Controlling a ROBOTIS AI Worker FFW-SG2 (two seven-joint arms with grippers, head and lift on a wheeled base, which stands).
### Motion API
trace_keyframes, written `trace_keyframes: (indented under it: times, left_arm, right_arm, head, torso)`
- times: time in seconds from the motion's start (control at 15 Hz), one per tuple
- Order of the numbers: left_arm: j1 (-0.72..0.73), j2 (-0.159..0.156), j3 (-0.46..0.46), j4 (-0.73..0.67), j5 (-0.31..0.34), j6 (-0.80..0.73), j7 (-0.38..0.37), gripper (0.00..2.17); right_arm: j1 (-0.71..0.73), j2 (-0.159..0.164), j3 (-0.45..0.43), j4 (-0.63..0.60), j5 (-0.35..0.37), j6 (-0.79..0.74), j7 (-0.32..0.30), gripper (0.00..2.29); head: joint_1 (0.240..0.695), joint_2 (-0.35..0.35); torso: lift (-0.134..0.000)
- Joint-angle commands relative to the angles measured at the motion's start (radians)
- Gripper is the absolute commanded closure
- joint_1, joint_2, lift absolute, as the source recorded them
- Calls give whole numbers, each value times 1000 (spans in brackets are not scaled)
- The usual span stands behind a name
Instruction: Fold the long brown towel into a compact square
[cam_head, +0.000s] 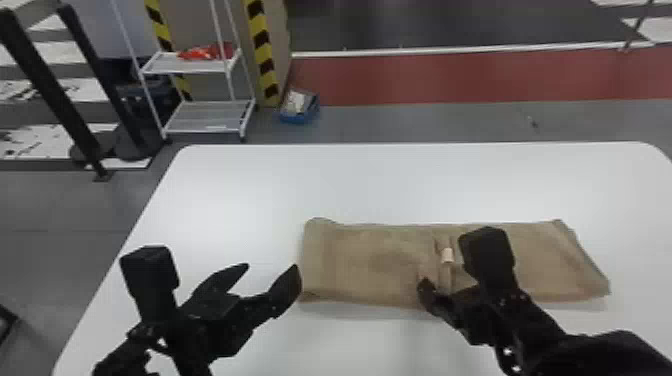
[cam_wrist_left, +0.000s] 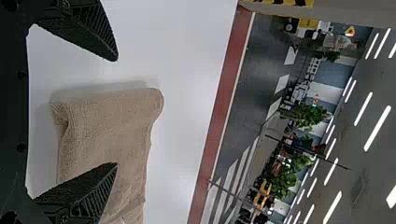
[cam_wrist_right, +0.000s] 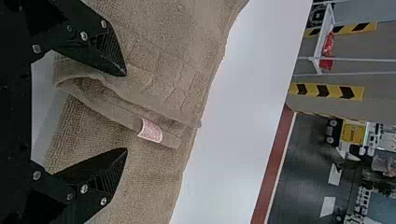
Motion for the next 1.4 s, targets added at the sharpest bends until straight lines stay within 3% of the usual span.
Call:
trace_keyframes:
  times: [0.0,0.47,0.6,0.87,1.0,1.33]
  left_arm:
    - [3,-3,3,0,0,0,-2,76]
    - [0,-3,1,5,0,0,-7,80]
    - [0,-3,0,5,0,0,-8,80]
    - [0,-3,3,11,1,0,-10,80]
    - [0,-3,3,12,1,0,-10,80]
    - [2,-3,3,12,1,0,-13,80]
  right_arm:
    - [7,0,-6,9,-3,-25,0,410]
    - [39,0,-37,18,-32,-92,0,255]
    - [35,0,-39,32,-32,-126,0,441]
    - [30,0,-39,56,-34,-148,-9,478]
    - [30,0,-39,56,-34,-148,-11,650]
    - [32,0,-40,62,-38,-154,-11,667]
  head:
    - [695,100]
    - [695,93]
    - [695,93]
    - [695,94]
    - [695,94]
    - [695,94]
  torso:
    - [-123]
    - [-123]
    - [-123]
    - [-123]
    - [-123]
    - [-123]
